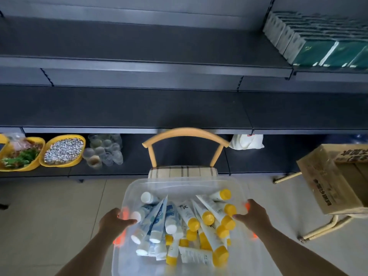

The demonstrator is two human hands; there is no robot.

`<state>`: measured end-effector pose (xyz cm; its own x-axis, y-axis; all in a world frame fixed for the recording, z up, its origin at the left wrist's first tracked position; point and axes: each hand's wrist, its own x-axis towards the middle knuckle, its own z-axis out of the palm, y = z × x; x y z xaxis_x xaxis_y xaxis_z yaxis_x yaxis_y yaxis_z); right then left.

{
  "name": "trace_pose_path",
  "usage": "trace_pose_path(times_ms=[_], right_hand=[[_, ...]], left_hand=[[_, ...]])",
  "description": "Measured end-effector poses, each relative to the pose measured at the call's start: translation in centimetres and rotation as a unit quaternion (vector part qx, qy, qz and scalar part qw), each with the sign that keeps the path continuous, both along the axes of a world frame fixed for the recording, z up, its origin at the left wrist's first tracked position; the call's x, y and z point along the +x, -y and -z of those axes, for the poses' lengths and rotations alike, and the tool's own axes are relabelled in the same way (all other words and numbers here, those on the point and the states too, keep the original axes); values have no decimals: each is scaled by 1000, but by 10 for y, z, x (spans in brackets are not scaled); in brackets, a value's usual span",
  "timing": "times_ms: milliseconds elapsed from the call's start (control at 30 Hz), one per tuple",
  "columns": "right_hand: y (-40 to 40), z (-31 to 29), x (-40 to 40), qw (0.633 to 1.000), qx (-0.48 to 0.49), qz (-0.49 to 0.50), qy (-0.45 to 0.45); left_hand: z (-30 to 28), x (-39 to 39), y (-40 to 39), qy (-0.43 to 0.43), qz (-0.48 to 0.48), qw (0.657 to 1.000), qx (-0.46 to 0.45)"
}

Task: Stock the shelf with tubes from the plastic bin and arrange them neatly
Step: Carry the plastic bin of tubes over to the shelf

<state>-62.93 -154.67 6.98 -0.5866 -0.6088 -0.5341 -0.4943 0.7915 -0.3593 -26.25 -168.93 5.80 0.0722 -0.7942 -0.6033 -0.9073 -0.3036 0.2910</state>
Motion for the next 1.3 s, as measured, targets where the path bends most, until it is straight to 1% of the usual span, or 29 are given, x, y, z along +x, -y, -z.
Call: trace_pose_path(times_ms=[133, 400, 733, 1033, 1300], right_hand=[[30, 5, -12, 1000, 1, 15, -6], [78, 27, -25, 1000, 19, 21, -13], [126, 61, -46, 999, 38, 17, -12], [149, 104, -65, 999, 36, 20, -3], [151, 121, -72, 999, 41, 16, -5]], left_hand=[[6, -13, 33, -12, -2, 1000, 0], [33, -28, 96, 3, 33, 999, 10], [67, -51, 146, 22, 54, 998, 19], [108, -66, 159, 24, 40, 998, 32], [124, -71, 156, 23, 30, 999, 23]])
